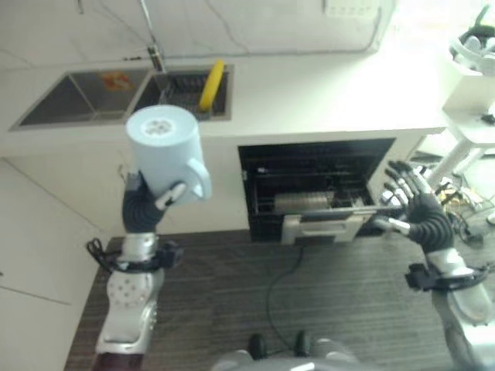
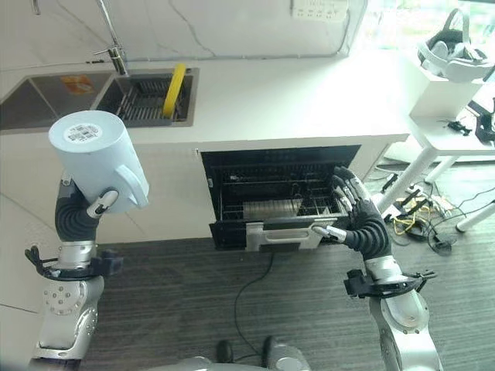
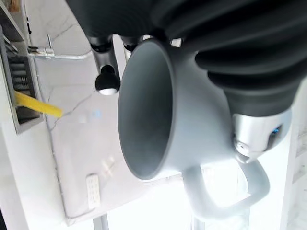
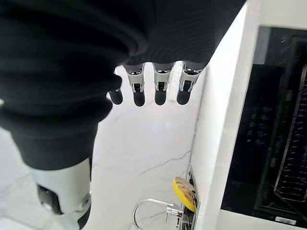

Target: Place the dishes in the dishwasher.

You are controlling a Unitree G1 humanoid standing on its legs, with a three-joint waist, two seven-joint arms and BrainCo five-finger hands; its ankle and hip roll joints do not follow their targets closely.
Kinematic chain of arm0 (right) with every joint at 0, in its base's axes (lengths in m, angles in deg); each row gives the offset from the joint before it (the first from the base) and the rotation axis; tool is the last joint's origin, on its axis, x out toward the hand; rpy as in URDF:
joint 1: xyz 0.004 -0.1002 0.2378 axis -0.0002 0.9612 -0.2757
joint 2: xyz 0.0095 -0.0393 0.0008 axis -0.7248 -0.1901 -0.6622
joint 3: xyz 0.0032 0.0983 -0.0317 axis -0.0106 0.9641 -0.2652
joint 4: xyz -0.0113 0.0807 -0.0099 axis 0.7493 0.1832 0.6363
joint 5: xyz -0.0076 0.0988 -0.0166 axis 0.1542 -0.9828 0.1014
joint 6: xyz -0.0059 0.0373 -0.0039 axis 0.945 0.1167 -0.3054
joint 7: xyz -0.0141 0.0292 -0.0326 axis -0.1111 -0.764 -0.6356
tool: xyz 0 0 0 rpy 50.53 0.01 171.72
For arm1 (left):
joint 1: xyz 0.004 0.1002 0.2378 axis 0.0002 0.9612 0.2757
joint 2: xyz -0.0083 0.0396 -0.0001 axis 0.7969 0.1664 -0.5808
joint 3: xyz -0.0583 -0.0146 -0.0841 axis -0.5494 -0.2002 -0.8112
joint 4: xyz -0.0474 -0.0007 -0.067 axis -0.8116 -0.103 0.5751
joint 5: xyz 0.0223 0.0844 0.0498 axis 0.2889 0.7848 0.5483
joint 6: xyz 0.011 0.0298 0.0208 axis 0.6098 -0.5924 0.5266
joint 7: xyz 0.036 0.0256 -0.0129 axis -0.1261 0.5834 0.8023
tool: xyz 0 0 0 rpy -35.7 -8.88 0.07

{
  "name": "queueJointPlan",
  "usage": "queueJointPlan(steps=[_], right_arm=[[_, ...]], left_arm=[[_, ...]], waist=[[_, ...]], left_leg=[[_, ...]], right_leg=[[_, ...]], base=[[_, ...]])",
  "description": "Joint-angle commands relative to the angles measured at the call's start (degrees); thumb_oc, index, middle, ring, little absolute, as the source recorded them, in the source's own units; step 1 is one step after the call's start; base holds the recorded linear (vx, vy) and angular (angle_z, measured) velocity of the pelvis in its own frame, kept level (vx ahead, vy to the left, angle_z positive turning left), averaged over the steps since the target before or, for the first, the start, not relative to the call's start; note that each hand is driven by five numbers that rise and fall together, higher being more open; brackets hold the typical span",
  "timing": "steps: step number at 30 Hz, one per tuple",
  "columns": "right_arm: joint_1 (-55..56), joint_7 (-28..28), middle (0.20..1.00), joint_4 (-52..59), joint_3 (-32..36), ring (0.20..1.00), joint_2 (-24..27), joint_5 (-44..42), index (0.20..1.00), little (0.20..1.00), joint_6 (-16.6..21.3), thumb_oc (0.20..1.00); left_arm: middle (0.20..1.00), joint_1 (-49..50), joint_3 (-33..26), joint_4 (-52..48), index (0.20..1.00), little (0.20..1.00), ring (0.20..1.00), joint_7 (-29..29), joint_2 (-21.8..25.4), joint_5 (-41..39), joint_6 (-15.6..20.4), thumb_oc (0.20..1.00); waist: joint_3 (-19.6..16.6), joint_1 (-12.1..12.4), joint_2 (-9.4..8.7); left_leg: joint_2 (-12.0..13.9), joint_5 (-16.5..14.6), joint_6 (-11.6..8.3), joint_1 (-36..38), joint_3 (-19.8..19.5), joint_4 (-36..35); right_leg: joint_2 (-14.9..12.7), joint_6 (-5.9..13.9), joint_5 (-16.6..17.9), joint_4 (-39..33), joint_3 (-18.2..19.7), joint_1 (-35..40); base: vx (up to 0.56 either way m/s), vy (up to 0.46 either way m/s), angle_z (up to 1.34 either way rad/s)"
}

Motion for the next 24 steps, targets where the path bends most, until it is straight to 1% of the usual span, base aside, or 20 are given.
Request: queueJointPlan(steps=[1,3,5,6,7,8,9,10,11,12,13,15,16,17,18,19,20,22,23,24], right_arm=[[-4.5,-1.4,1.0,0.6,-0.8,1.0,-1.7,-0.2,1.0,1.0,3.5,1.0],[-3.9,-1.1,1.0,0.1,-1.3,1.0,-2.1,-0.3,1.0,1.0,5.0,1.0],[-3.7,-1.2,1.0,0.0,-1.3,1.0,-2.1,-0.8,1.0,1.0,6.3,1.0],[-4.6,-0.7,1.0,0.0,-2.2,1.0,-2.3,-0.2,1.0,1.0,6.4,1.0],[-5.3,-0.5,1.0,0.0,-2.7,1.0,-2.3,0.3,1.0,1.0,6.0,1.0],[-7.2,0.2,1.0,0.7,-4.4,1.0,-2.5,2.7,1.0,1.0,4.8,1.0],[-7.8,1.7,1.0,1.0,-4.9,1.0,-2.3,4.1,1.0,1.0,3.5,1.0],[-8.3,2.7,1.0,1.3,-5.2,1.0,-2.1,4.2,1.0,1.0,2.7,1.0],[-8.7,2.9,1.0,1.5,-5.4,1.0,-2.0,3.9,1.0,1.0,2.2,1.0],[-10.0,2.3,1.0,1.2,-5.9,1.0,-1.6,2.8,1.0,1.0,1.8,1.0],[-11.3,-0.5,1.0,0.8,-6.5,1.0,-1.1,1.0,1.0,1.0,1.4,1.0],[-12.6,-0.8,1.0,0.3,-6.7,1.0,0.0,-1.2,1.0,1.0,-0.6,1.0],[-13.3,-1.4,1.0,-0.1,-6.7,1.0,0.4,-2.7,1.0,1.0,-1.8,1.0],[-13.1,-2.0,1.0,-0.7,-6.0,1.0,0.7,-3.1,1.0,1.0,-2.2,1.0],[-12.0,-3.2,1.0,-0.7,-5.0,1.0,1.2,-4.0,1.0,1.0,-2.2,1.0],[-11.0,-3.8,1.0,-0.2,-4.1,1.0,1.9,-4.9,1.0,1.0,-2.3,1.0],[-9.9,-4.6,1.0,0.1,-2.9,1.0,2.8,-5.7,1.0,1.0,-2.1,1.0],[-8.5,-4.9,1.0,0.6,-1.7,1.0,3.1,-6.0,1.0,1.0,-1.8,1.0],[-8.2,-4.3,1.0,0.7,-1.6,1.0,2.9,-5.6,1.0,1.0,-1.6,1.0],[-8.1,-3.0,1.0,0.4,-1.8,1.0,2.1,-4.0,1.0,1.0,-0.9,1.0]], left_arm=[[0.2,-0.9,-2.9,-1.9,0.2,0.2,0.2,0.3,2.8,1.4,5.4,0.2],[0.2,-2.0,-2.9,-2.0,0.2,0.2,0.2,-0.3,2.8,1.5,4.8,0.2],[0.2,-2.9,-2.4,-2.0,0.2,0.2,0.2,-0.4,3.3,1.9,4.2,0.2],[0.2,-4.1,-1.6,-2.1,0.2,0.2,0.2,0.3,3.6,2.4,3.2,0.2],[0.2,-4.5,-1.3,-2.2,0.2,0.2,0.2,0.8,3.7,2.7,2.8,0.2],[0.2,-5.2,-0.5,-2.7,0.2,0.2,0.2,2.6,4.1,3.8,1.5,0.2],[0.2,-5.9,-0.3,-2.9,0.2,0.2,0.2,1.9,4.3,3.2,0.7,0.2],[0.2,-6.8,0.1,-3.0,0.2,0.2,0.2,1.4,4.6,3.0,-0.3,0.2],[0.2,-7.3,0.3,-3.2,0.2,0.2,0.2,1.3,4.8,3.1,-0.9,0.2],[0.2,-7.9,0.7,-3.0,0.2,0.2,0.2,0.7,5.1,1.8,-1.2,0.2],[0.2,-8.2,1.0,-2.9,0.2,0.2,0.2,-0.6,5.0,-1.5,-2.0,0.2],[0.2,-7.9,1.3,-2.9,0.2,0.2,0.2,-1.6,4.4,-2.7,-1.9,0.2],[0.2,-7.5,1.5,-3.3,0.2,0.2,0.2,-1.8,4.1,-2.8,-2.2,0.2],[0.2,-6.4,1.4,-3.6,0.2,0.2,0.2,-2.4,4.0,-3.9,-2.4,0.2],[0.2,-4.7,1.1,-4.2,0.2,0.2,0.2,-3.6,3.6,-5.1,-2.5,0.2],[0.2,-3.4,1.1,-4.8,0.2,0.2,0.2,-4.4,3.3,-5.6,-2.4,0.2],[0.2,-2.2,0.7,-5.2,0.2,0.2,0.2,-6.0,3.0,-7.3,-1.9,0.2],[0.2,-1.1,0.2,-5.7,0.2,0.2,0.2,-9.4,2.2,-10.9,-1.4,0.2],[0.2,-1.0,0.1,-5.7,0.2,0.2,0.2,-11.0,2.0,-12.3,-1.2,0.2],[0.2,-1.9,0.4,-5.1,0.2,0.2,0.2,-12.4,2.0,-13.1,-1.1,0.2]], waist=[[0.0,2.5,-1.69],[0.1,3.6,-3.26],[0.4,3.7,-4.03],[0.7,3.0,-4.05],[0.9,2.7,-3.94],[1.2,1.8,-3.3],[1.1,1.4,-3.14],[0.9,1.3,-3.2],[0.9,1.4,-3.25],[0.8,1.7,-3.23],[0.5,2.0,-3.01],[-0.1,1.9,-2.68],[-0.4,1.5,-2.52],[-0.7,1.4,-2.38],[-0.9,1.6,-2.36],[-0.8,1.9,-2.59],[-0.5,2.2,-2.86],[-0.4,2.2,-2.65],[-0.3,2.1,-2.05],[-0.2,1.6,-1.06]], left_leg=[[2.8,-3.3,-4.66,1.0,-4.8,-0.8],[2.7,-3.8,-5.03,1.0,-5.9,-0.4],[3.5,-4.8,-5.98,1.8,-6.4,0.0],[4.3,-6.1,-6.8,2.8,-6.3,0.2],[4.7,-6.5,-7.13,3.4,-6.2,0.2],[5.9,-7.4,-7.78,5.0,-5.9,0.0],[6.6,-7.8,-7.96,5.3,-6.2,-0.1],[7.4,-8.2,-8.24,5.2,-6.7,0.3],[8.1,-8.4,-8.68,4.8,-6.8,0.6],[9.8,-8.2,-9.74,4.3,-6.3,1.1],[12.0,-7.4,-11.04,3.9,-5.0,1.3],[14.9,-5.8,-12.75,4.7,-2.9,0.7],[16.7,-4.7,-13.73,5.8,-1.0,-0.1],[18.0,-3.5,-14.51,6.1,0.7,-0.2],[18.7,-2.1,-15.03,4.5,0.6,2.2],[18.6,-1.4,-14.95,2.1,-1.3,7.3],[16.6,-2.3,-14.13,0.0,-2.7,10.6],[14.3,-4.0,-13.23,-1.9,-2.4,9.5],[14.4,-2.5,-13.62,-2.0,-1.2,6.9],[15.6,1.0,-14.68,-1.7,2.2,2.4]], right_leg=[[0.7,2.74,4.6,4.1,2.3,4.2],[-2.1,2.73,5.0,-2.1,1.2,6.0],[-6.8,3.32,7.1,-12.6,1.1,8.8],[-10.3,4.69,10.5,-18.4,2.2,8.4],[-11.5,5.39,12.2,-20.9,2.3,8.4],[-13.7,6.71,15.7,-23.6,4.1,6.6],[-13.7,7.02,15.8,-24.0,5.9,6.2],[-13.9,7.04,15.7,-23.7,6.4,6.2],[-13.9,7.1,15.3,-23.1,6.0,6.4],[-13.4,7.33,13.6,-22.9,4.4,7.4],[-12.6,7.53,12.2,-23.6,2.7,8.4],[-11.6,7.63,11.8,-25.2,0.9,9.1],[-11.0,7.34,11.2,-25.4,0.0,9.3],[-10.0,6.46,10.3,-24.9,-0.9,9.8],[-8.6,5.4,9.8,-25.5,-1.0,10.9],[-7.6,4.38,9.6,-26.3,-0.8,11.7],[-7.2,3.54,9.5,-26.7,-0.9,12.3],[-6.8,3.48,9.1,-27.0,-1.2,12.7],[-6.6,3.78,8.7,-27.1,-1.4,12.9],[-6.8,4.3,8.5,-27.2,-3.1,13.5]], base=[[0.1,-0.009,-0.13],[0.15,-0.203,0.08],[0.21,-0.355,0.14],[0.24,-0.367,-0.01],[0.34,-0.51,0.0],[0.32,-0.484,0.2],[0.36,-0.668,0.34],[0.23,-0.56,0.44],[0.17,-0.68,0.65],[0.11,-0.69,0.73],[0.1,-0.703,0.81],[0.07,-0.481,0.45],[0.09,-0.412,0.43],[0.11,-0.464,0.51],[0.1,-0.459,0.57],[0.09,-0.425,0.34],[0.06,-0.292,0.04],[0.06,-0.113,-0.22],[0.07,0.02,-0.17],[0.06,0.078,-0.01]])
